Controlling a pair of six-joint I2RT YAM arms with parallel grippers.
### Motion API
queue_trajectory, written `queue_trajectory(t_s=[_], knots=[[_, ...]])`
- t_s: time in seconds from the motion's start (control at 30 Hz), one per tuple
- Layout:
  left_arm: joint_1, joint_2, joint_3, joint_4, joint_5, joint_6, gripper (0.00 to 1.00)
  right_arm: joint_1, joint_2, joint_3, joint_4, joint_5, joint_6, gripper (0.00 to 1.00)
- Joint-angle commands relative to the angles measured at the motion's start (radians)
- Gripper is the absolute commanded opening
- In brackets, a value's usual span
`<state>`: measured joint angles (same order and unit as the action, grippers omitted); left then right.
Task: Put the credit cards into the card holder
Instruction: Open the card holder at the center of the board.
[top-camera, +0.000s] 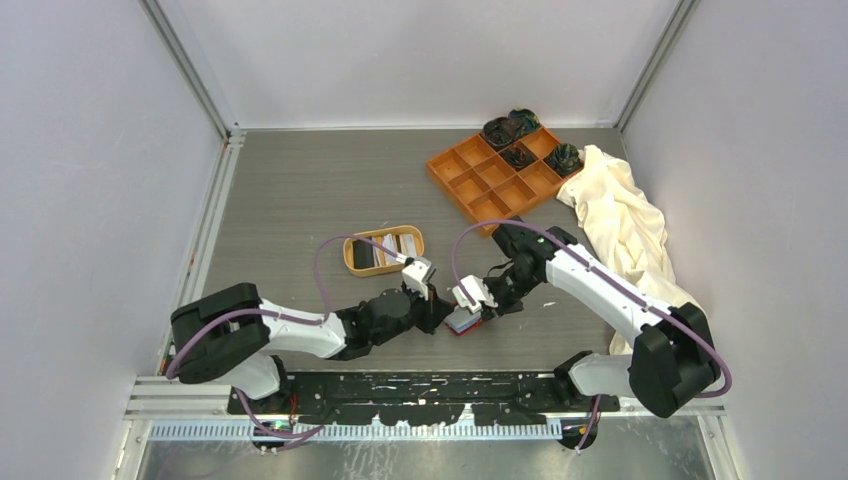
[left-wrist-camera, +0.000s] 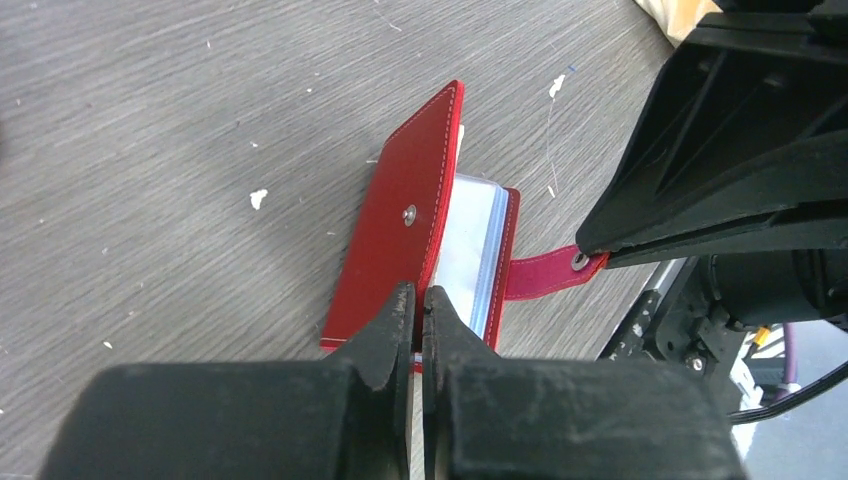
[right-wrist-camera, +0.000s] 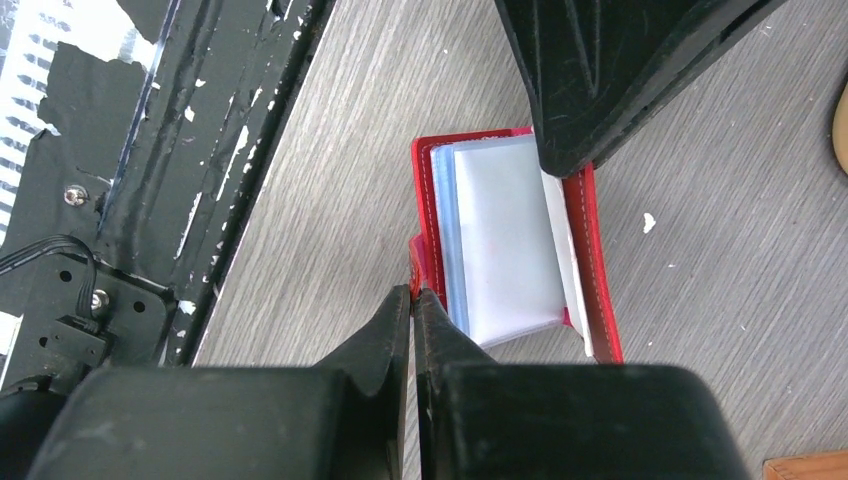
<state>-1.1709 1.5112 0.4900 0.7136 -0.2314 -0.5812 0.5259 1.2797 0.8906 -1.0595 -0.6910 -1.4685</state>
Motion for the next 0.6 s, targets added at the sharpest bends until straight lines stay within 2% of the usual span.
queue_trajectory(t_s=[0.0,0.37,0.57], knots=[[0.015,-0.04,0.001,-0.052,-0.004,-0.132,0.0,-0.004,-0.026,0.012,-0.016,-0.037,-0.036,0.09],[0.085,-0.076,-0.047,-0.065,0.047,-0.275,0.0,-0.004,-0.011,-0.011,-0.016,-0.016,-0.08,0.12],[0.148,-0.051,-0.057,-0.072,0.074,-0.33,0.0,-0.004,-0.002,-0.02,-0.032,-0.02,-0.112,0.17]])
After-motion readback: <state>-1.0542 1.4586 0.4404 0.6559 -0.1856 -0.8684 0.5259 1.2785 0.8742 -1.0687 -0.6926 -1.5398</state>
